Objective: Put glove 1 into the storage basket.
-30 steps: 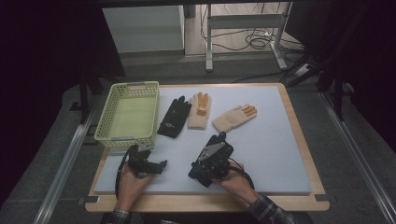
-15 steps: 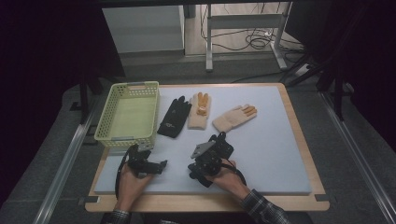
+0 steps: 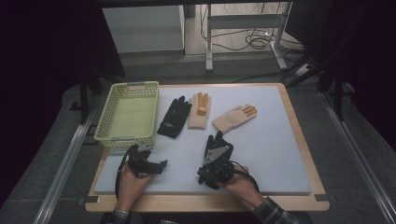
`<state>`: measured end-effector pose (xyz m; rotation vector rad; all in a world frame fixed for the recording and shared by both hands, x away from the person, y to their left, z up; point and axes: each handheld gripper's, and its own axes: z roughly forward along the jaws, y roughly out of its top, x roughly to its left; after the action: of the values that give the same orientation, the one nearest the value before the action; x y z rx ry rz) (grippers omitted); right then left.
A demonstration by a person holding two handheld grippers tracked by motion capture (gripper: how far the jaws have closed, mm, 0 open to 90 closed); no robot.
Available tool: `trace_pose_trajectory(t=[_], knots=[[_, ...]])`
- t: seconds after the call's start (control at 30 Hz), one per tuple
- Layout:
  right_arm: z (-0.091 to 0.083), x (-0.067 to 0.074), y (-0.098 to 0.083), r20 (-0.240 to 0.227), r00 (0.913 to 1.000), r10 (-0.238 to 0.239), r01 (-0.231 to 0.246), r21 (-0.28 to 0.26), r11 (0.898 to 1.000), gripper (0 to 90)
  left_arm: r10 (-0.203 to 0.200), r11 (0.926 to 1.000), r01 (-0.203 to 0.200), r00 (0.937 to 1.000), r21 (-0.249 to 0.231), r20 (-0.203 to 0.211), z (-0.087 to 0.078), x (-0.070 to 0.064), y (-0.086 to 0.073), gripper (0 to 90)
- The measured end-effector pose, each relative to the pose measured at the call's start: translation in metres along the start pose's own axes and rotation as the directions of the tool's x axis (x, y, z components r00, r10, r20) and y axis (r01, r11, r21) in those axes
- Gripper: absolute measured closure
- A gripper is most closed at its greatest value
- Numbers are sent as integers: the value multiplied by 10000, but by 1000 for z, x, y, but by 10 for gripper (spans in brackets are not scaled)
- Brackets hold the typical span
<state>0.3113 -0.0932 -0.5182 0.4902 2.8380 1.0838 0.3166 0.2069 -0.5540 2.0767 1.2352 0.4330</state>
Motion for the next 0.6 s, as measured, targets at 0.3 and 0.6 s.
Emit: trace_pose_trajectory(t=[0.3,0.6], knots=[[-5,-16,10,332,9986,421,-398,-683,9969,777,-4,10000,4,10000,-1,3,0,0,0,15],[18,-55,46,741,9921,1014,-935,-1041,9902,706,23,10000,-23,10000,11,4,0,0,0,15]])
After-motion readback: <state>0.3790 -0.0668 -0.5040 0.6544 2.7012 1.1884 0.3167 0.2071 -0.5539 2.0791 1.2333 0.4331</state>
